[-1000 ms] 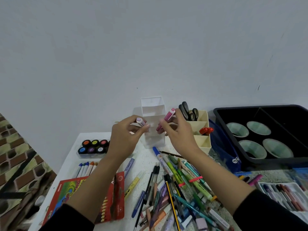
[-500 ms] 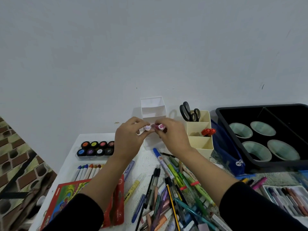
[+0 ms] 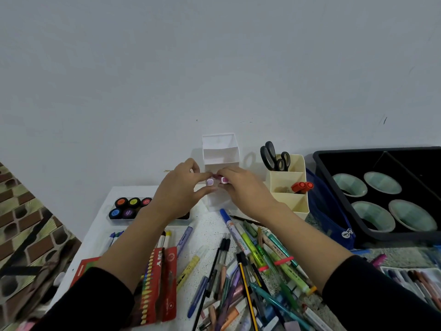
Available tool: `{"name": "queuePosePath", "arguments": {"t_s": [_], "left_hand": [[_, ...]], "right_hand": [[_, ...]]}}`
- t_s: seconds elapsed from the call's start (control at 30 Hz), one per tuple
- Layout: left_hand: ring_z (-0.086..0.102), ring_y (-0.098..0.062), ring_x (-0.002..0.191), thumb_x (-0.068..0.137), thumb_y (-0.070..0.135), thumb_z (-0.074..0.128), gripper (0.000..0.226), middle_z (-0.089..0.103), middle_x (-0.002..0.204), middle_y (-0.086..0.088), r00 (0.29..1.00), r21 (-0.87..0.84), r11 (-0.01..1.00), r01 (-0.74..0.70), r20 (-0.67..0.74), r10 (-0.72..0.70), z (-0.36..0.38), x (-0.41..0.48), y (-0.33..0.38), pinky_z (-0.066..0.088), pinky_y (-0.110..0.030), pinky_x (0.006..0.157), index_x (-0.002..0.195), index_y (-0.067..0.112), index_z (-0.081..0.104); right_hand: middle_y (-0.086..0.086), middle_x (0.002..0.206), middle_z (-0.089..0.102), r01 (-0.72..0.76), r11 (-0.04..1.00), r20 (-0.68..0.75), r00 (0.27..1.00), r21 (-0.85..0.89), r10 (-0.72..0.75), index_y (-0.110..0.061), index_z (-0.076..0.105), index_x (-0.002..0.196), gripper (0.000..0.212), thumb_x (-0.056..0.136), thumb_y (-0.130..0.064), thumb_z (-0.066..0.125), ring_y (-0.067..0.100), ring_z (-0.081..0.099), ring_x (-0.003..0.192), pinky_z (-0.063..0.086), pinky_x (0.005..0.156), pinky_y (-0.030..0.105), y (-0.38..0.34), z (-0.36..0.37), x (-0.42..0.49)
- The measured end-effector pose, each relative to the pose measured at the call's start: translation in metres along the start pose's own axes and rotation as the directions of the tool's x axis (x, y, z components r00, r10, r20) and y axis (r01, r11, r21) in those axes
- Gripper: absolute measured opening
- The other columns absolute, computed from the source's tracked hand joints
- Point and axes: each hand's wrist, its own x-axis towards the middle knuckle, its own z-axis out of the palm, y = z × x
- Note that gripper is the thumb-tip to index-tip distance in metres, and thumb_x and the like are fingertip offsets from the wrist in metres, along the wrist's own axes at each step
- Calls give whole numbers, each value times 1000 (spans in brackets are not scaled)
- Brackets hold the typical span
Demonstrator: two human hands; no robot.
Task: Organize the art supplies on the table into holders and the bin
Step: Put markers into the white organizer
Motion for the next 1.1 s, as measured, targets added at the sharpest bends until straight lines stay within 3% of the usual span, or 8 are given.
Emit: {"name": "queuePosePath", "arguments": {"t_s": [0.13,0.27,0.37,0.53,0.63,0.7,0.9,1.1], "left_hand": [[48,-14,102,99,50,48,42,45,131,-2,996,-13,1000,-2,85,3,-6,-5,3,49,-33,88,133,30,62],[54,-6,112,102,41,49,32,51,130,5,998,-242,969,55,29,-49,-1,-9,5,48,-27,93,127,28,64],[62,-3,107,100,33,57,20,63,116,11,995,-445,892,76,-29,-99,4,-14,6,52,-20,90,116,27,68],[65,-2,101,98,24,63,17,70,107,12,975,-487,872,52,-166,-151,11,-16,11,50,-13,84,110,21,74],[68,6,94,95,27,67,12,70,103,21,958,-558,819,136,-135,-251,9,-15,15,49,-11,72,106,26,72],[70,4,89,93,28,70,10,71,100,19,948,-595,785,175,-114,-297,8,-15,17,50,-12,72,103,27,69],[73,-3,81,86,30,78,27,75,97,9,899,-675,677,293,-45,-435,8,-11,16,56,-28,69,109,25,63],[73,-4,71,81,28,83,24,76,89,9,878,-659,669,344,-28,-479,10,-2,10,56,-26,63,102,21,73]], "right_hand": [[2,119,63,-1,1000,32,999,15,0,-21,60,119,20,101,-22,53,29,62,98,53,77,47,1,2,1],[3,112,63,-24,1000,73,997,11,23,-20,57,114,17,103,-29,48,29,61,94,52,77,48,1,2,4],[6,108,64,-44,999,86,995,19,42,-17,55,115,19,105,-31,46,30,60,89,51,74,48,-1,1,2],[3,97,64,-33,997,98,995,67,27,-17,59,105,20,105,-30,44,25,59,82,51,71,47,-4,2,3],[4,97,65,-36,997,99,995,73,29,-16,60,106,20,105,-28,44,26,59,82,51,71,45,-5,2,4],[4,96,65,-35,997,96,995,75,28,-15,60,107,18,106,-25,45,26,58,80,50,69,44,-6,2,4],[7,105,66,-39,999,102,994,33,36,-16,61,112,17,104,-19,46,29,61,87,51,72,43,-1,9,7],[8,112,64,-45,994,124,991,-95,57,-15,58,116,18,104,-19,46,32,62,91,52,73,44,3,19,16]]}}
